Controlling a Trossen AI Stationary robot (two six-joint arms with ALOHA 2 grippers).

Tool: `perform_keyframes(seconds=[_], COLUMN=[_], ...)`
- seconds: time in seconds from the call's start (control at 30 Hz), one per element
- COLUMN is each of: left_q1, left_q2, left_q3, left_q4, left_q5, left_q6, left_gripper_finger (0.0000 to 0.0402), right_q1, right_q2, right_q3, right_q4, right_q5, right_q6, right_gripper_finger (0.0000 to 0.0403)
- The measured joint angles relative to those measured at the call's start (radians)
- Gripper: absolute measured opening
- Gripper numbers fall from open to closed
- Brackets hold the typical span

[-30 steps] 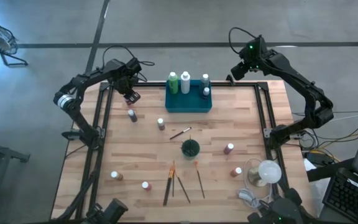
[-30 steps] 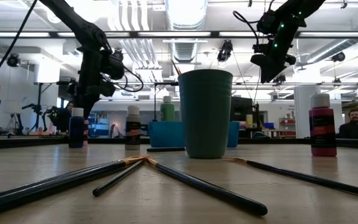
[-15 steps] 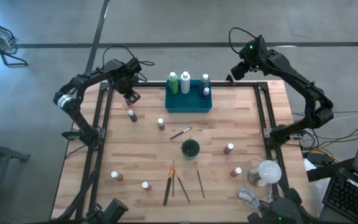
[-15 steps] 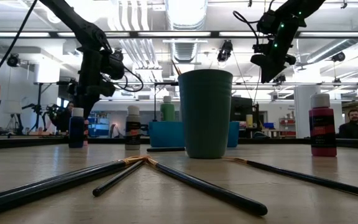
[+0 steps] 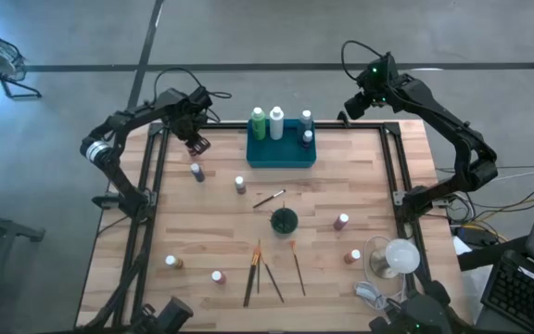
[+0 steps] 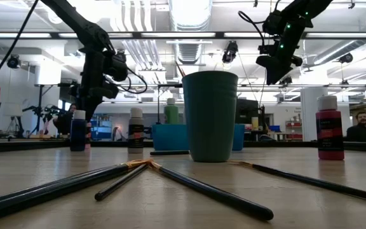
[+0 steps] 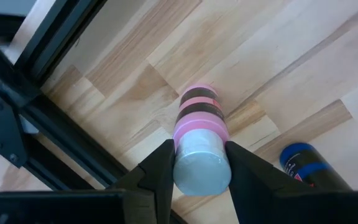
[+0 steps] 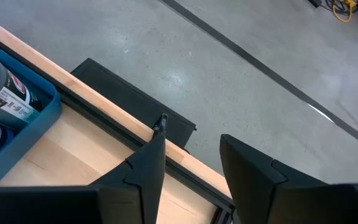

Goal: Pick & Place Paint Supplies
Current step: Put the pink paint bottle into the blue bin

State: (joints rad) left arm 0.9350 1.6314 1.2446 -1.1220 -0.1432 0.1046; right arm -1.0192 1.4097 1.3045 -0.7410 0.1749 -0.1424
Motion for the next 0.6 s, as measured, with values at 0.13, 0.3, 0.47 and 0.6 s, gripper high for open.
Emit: perform_keyframes(seconds=[0.13,0.3,0.47,0.6], left_q1=[-0.016,-0.031,-0.058,-0.093], left_q2=[0.001,0.001,0.001,0.0], left_q3=[0.017,0.084,0.184,0.276], left_q4=[0.0,-0.03,-0.095,-0.117], left_q5=[0.006,0.004,0.004,0.004], left_q6=[0.035,0.07,0.079,0.09], left_gripper_finger=[0.0126,0.0125,0.0125,0.0125], right_q1=[0.0,0.0,0.0,0.0], right_q2=[0.0,0.0,0.0,0.0], right_q3=[0.0,0.0,0.0,0.0], right_q4=[0.0,-0.002,-0.002,0.0], right_q5=[0.0,0.0,0.0,0.0], right_q6=[0.0,0.0,0.0,0.0], right_gripper_finger=[0.0166,0.0177,0.0185,0.0187])
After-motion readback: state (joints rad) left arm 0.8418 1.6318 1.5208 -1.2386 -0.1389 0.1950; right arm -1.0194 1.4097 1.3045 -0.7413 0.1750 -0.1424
